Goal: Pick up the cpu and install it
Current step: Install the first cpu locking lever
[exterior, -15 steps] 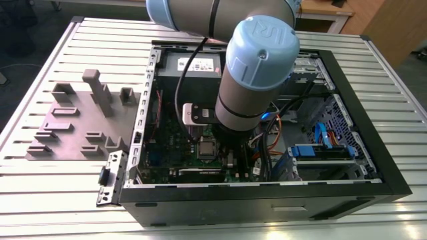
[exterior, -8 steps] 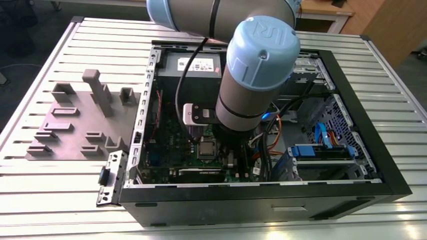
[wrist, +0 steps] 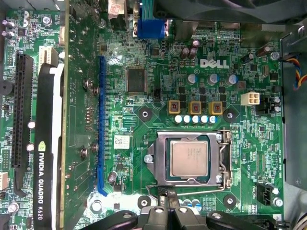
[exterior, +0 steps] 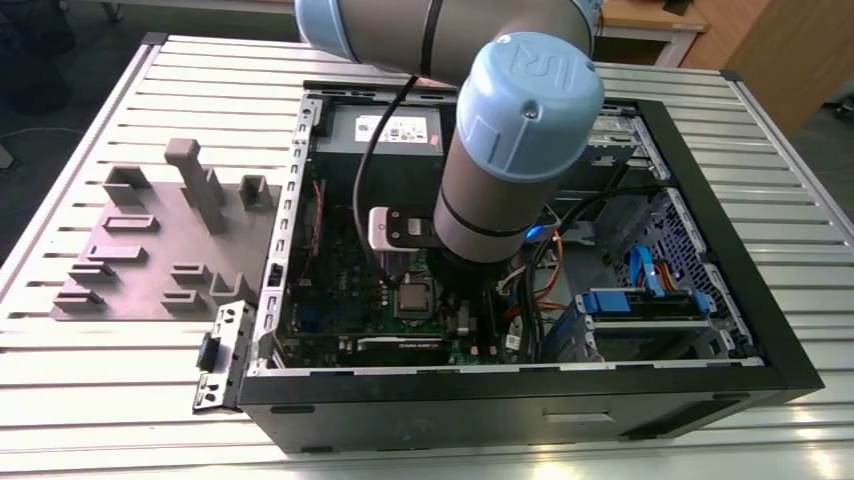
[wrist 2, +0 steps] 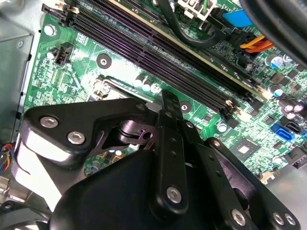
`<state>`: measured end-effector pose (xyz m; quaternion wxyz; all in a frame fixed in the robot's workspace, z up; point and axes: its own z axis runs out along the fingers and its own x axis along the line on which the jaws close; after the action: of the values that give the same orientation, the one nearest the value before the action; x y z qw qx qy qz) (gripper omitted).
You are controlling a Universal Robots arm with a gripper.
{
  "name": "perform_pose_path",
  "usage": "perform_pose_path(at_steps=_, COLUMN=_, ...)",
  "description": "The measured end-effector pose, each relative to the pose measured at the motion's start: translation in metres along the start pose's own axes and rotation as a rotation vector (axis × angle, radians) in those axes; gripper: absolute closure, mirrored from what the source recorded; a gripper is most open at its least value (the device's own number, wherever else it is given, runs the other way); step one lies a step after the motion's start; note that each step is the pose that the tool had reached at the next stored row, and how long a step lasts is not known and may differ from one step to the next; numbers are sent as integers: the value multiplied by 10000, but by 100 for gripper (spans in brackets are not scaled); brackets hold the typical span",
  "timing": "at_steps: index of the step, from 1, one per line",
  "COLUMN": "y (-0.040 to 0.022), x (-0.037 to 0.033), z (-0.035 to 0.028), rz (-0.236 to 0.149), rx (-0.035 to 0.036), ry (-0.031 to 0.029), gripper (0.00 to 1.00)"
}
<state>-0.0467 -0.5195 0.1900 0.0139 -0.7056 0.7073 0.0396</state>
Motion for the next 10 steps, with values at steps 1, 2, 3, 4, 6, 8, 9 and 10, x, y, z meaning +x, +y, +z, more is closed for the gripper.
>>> perform_pose_path(at_steps=1, y=-2, x=0, z=0, rz=0, rx=0, ry=0, gripper=89)
perform_pose_path(at_steps=2, y=-4, x=0, z=-1, rz=0, rx=0, ry=1, gripper=89)
perform_pose_path(at_steps=3, y=-6, x=0, z=0, rz=0, rx=0, ry=0, gripper=89)
perform_pose_path(at_steps=4, y=-9, x=0, z=0, rz=0, rx=0, ry=1, gripper=89)
perform_pose_path(at_steps=6, y=-13, x=0, z=0, rz=0, rx=0, ry=0, gripper=89)
perform_pose_path(at_steps=8, y=-18, x=0, z=-1, rz=0, rx=0, ry=0, gripper=89)
perform_pose_path(at_steps=9, y=-19, x=0, z=0, rz=0, rx=1, ry=-1, gripper=89)
perform_pose_path(at_steps=10, y=-21, x=0, z=-1, rz=1, rx=0, ry=0, gripper=89)
